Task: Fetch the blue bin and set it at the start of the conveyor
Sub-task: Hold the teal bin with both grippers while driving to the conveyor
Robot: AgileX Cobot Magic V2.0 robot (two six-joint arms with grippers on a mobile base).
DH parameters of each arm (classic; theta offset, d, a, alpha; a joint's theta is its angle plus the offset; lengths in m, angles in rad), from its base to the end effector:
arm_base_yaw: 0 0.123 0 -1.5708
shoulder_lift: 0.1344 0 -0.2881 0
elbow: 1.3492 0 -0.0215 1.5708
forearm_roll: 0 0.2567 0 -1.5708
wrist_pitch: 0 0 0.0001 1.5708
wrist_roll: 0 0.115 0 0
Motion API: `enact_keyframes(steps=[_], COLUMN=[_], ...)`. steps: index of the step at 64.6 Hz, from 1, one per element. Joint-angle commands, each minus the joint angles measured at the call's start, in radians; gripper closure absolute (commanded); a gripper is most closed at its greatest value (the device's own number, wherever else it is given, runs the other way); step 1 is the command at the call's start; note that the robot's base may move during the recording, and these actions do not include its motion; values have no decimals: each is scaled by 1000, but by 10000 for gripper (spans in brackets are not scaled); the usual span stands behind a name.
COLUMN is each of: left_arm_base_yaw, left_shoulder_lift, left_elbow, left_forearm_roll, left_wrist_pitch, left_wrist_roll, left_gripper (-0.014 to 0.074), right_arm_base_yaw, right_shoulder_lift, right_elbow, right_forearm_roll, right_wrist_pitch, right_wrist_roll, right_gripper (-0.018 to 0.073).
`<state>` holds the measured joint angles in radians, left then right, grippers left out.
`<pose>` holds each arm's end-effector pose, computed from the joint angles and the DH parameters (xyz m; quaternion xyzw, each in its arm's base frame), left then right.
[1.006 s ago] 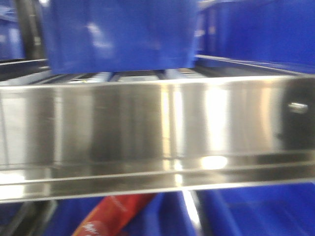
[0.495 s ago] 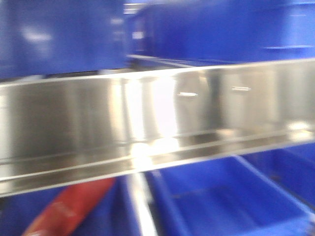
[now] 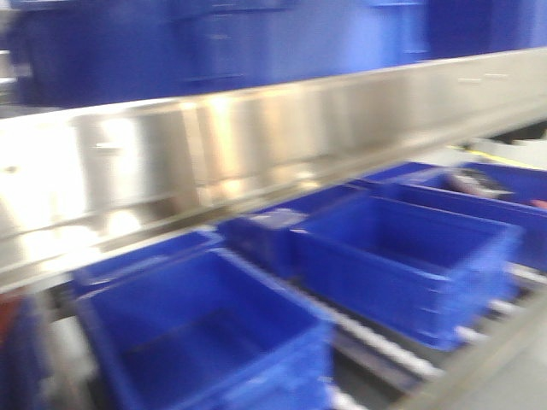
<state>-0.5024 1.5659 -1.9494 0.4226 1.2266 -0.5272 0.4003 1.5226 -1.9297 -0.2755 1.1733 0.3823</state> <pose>0.3155 -0.1226 0.4738 -0.0244 0.8975 -0.0086 0.4403 0.3134 0.1013 0.4820 -0.0014 0.8937 0.0361 0.4472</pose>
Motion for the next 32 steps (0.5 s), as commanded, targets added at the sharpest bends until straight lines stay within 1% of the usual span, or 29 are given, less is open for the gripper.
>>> enact_keyframes(steps=[1,32], left_arm_base_yaw=[-4,-4], left_shoulder_lift=[-13,-13], left_elbow=[-11,-11], left_forearm_roll=[11,11], left_wrist_pitch=[-25,-25], left_wrist_roll=[5,5], left_gripper=[707,707], right_arm_base_yaw=[1,1], right_shoulder_lift=[-21,-21], right_elbow=[-12,-12], right_forearm_roll=[-4,-4], right_wrist_pitch=[-37,-37], right_wrist_roll=[-14,-14], right_gripper=[721,721])
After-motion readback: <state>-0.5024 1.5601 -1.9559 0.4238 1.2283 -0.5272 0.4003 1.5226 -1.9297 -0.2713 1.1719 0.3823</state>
